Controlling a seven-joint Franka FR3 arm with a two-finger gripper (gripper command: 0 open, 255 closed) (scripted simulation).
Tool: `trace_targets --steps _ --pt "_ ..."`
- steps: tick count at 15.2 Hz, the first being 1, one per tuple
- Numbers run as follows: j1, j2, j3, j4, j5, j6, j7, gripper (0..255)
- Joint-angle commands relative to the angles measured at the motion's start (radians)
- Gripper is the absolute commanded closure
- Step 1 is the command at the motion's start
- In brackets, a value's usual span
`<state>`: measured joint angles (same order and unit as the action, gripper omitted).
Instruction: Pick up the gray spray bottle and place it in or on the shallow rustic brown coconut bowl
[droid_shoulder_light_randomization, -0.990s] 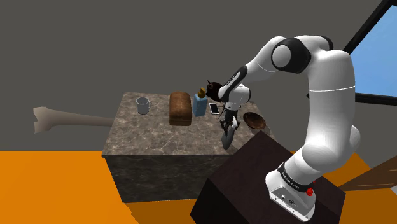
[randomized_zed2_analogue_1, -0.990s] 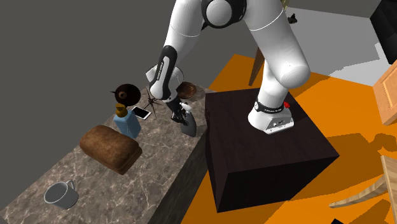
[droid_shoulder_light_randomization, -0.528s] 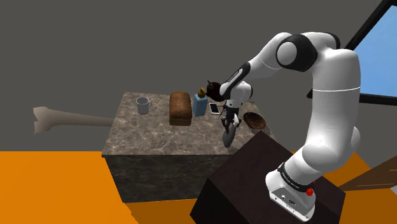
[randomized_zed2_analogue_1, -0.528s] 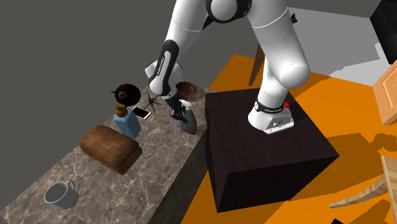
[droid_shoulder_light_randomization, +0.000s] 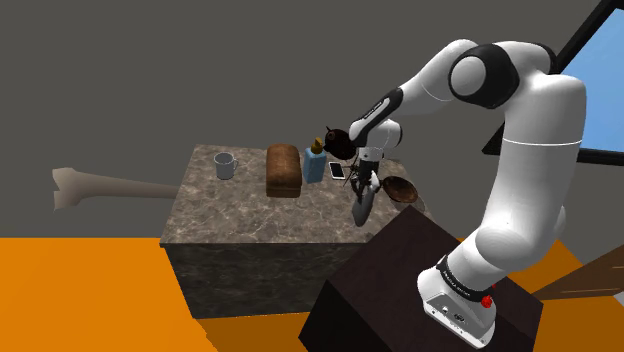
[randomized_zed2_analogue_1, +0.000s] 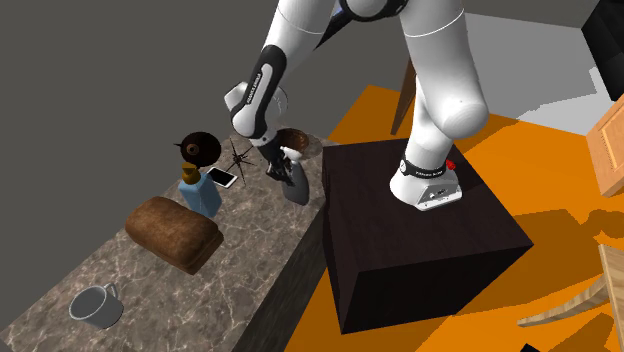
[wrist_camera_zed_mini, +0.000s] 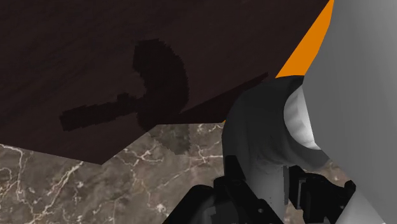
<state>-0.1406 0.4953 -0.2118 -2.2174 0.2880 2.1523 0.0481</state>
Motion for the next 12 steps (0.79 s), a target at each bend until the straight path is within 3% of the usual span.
trace_targets --steps 1,10,12 --pt "0.003 -0.03 -0.006 -0.01 -0.01 -0.019 0.007 255" --pt "0.015 -0.142 -0.027 -0.026 -0.049 -0.109 0.041 255" --pt "-0.014 -0.117 -0.047 0.01 -0.065 -0.127 0.005 255"
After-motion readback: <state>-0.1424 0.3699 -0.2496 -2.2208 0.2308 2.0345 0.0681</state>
